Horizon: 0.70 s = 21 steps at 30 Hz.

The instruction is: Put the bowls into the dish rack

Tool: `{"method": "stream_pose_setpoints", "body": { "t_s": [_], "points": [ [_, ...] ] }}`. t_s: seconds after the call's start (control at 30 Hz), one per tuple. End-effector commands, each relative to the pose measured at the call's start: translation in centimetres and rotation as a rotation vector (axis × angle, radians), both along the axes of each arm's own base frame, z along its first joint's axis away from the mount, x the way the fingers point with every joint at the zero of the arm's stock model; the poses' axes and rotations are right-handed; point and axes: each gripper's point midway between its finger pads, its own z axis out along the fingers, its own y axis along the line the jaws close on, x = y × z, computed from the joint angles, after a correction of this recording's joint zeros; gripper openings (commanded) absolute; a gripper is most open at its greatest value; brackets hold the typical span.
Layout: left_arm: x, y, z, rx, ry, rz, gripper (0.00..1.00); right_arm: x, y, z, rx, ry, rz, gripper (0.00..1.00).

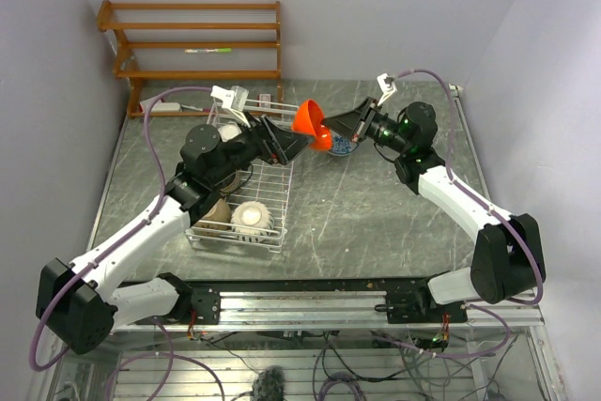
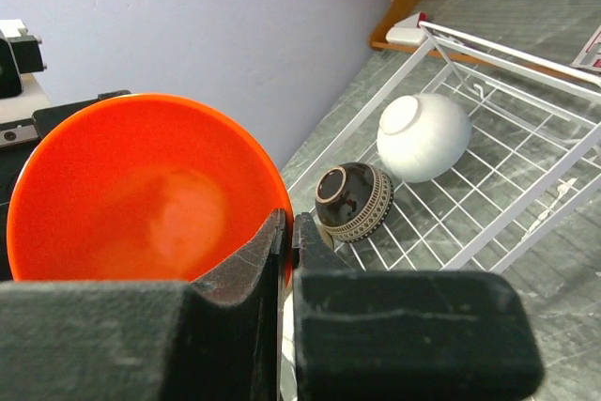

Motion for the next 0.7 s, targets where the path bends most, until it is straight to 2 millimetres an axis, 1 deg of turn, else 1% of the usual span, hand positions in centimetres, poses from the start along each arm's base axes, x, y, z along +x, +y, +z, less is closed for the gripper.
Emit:
{"method": "stream_pose_setpoints", "body": {
  "t_s": [0.0,0.07,0.13,0.23,0.4,0.43,0.47,0.53,0.67],
  "points": [
    [0.4,-0.7,0.3,0.039,-0.034,0.025,0.99,-0.7,0.3,2.4,0.009,-0.069,0.018,0.00],
    [0.6,-1.0,0.1,0.051,-0.024,0.028,0.99,-0.4,0.2,2.4,-0.006,-0.073,-0.002,0.00],
    [0.5,-1.1,0.5,0.051,-0.023,0.024,0.99,0.1,-0.2,1.6,-0.039,-0.056,-0.042,0.00],
    [0.5,-0.9,0.9,0.063,-0.027,0.037,0.99,0.6,-0.6,0.9,-0.081,-0.060,-0.084,0.00],
    [1.0,-0.6,0.5,0.088,-0.020,0.069,0.99,0.2,-0.3,0.9,-0.102,-0.078,-0.085,0.00],
    [1.1,-0.7,0.2,0.092,-0.016,0.070,0.99,0.2,-0.3,1.8,-0.098,-0.100,-0.089,0.00],
    [1.3,-0.8,0.0,0.096,-0.009,0.071,0.99,0.1,-0.2,2.4,-0.100,-0.115,-0.091,0.00],
    [1.5,-0.9,-0.7,0.109,0.004,0.072,0.99,-0.1,-0.2,2.8,-0.106,-0.125,-0.099,0.00],
    [1.8,-0.7,-0.9,0.121,0.012,0.096,0.99,-0.3,-0.3,3.2,-0.109,-0.132,-0.106,0.00]
  ]
}}
